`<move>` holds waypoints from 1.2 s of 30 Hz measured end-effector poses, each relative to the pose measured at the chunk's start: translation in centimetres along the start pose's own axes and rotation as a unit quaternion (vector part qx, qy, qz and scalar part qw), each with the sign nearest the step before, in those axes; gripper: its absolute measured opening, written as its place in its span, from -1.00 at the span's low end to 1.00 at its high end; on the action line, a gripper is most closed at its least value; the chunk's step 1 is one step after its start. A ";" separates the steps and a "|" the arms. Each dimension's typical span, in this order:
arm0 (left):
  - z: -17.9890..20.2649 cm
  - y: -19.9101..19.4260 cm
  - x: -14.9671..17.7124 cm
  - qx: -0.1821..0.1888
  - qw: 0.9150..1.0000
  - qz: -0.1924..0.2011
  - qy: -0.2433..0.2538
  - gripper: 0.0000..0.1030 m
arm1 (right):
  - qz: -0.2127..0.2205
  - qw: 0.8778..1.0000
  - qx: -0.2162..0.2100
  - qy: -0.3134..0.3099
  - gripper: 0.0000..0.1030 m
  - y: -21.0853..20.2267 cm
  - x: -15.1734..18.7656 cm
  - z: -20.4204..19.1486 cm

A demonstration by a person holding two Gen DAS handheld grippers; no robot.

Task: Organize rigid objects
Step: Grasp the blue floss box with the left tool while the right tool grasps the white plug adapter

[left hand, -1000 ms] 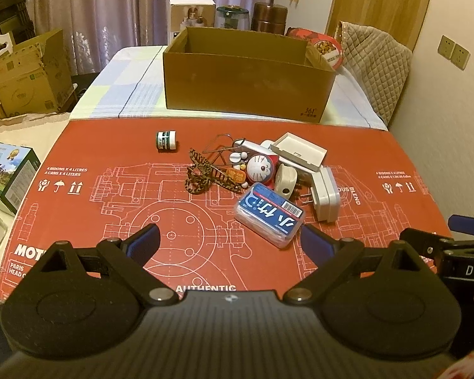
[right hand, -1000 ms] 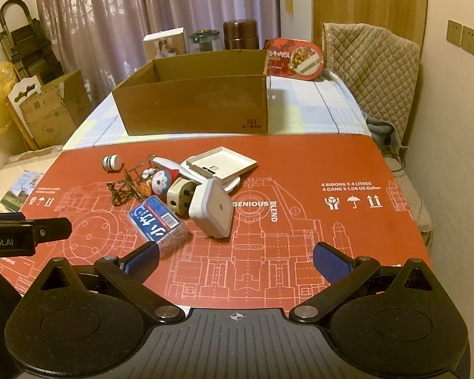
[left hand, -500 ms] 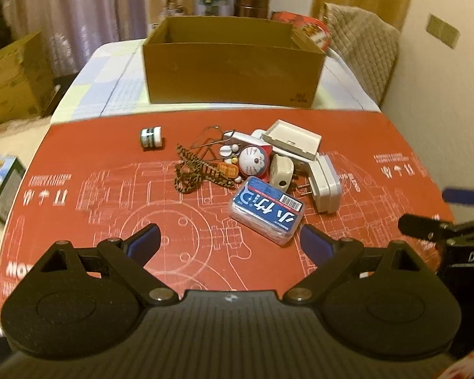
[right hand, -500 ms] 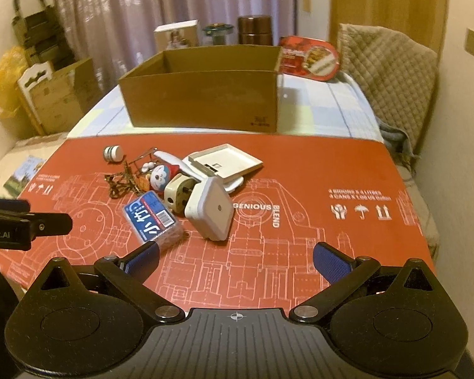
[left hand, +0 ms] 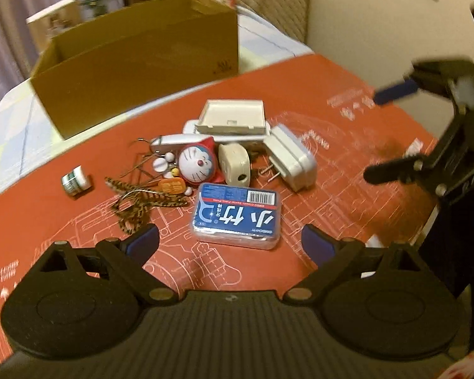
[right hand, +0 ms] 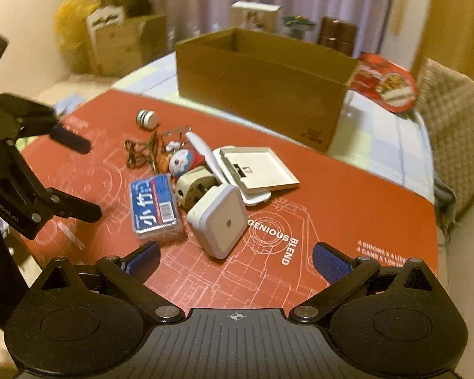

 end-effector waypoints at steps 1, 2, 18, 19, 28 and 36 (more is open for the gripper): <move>0.0 0.7 0.0 -0.002 1.000 -0.004 0.010 0.87 | -0.002 1.000 -0.008 -0.005 0.95 0.5 0.0 0.2; 0.1 1.3 0.0 0.000 1.000 -0.008 0.018 0.87 | -0.005 1.000 -0.014 -0.010 0.95 1.0 -0.1 0.4; -0.2 7.9 -0.7 0.020 0.996 -0.063 0.053 0.78 | -0.026 0.991 -0.084 -0.103 0.95 6.6 0.1 1.3; -0.2 8.0 -0.7 0.022 0.996 -0.065 0.054 0.77 | -0.025 0.990 -0.086 -0.106 0.95 6.7 0.1 1.3; -1.2 7.2 -0.3 0.025 0.994 -0.076 0.080 0.63 | -0.013 0.981 -0.101 -0.165 0.95 8.4 -0.4 0.9; -1.9 7.2 0.2 0.021 0.994 -0.077 0.071 0.64 | 0.008 0.962 -0.131 -0.239 0.69 9.7 -1.6 0.5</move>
Point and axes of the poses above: each gripper's, at about its wrist camera, not at the fingertips, and y roughly the way its jaws point, z to its right, x to its underside, the point moved 2 cm from there along y, roughly the way its jaws point, and after that the axes turned 12 degrees about -y, right-handed, at the moved point
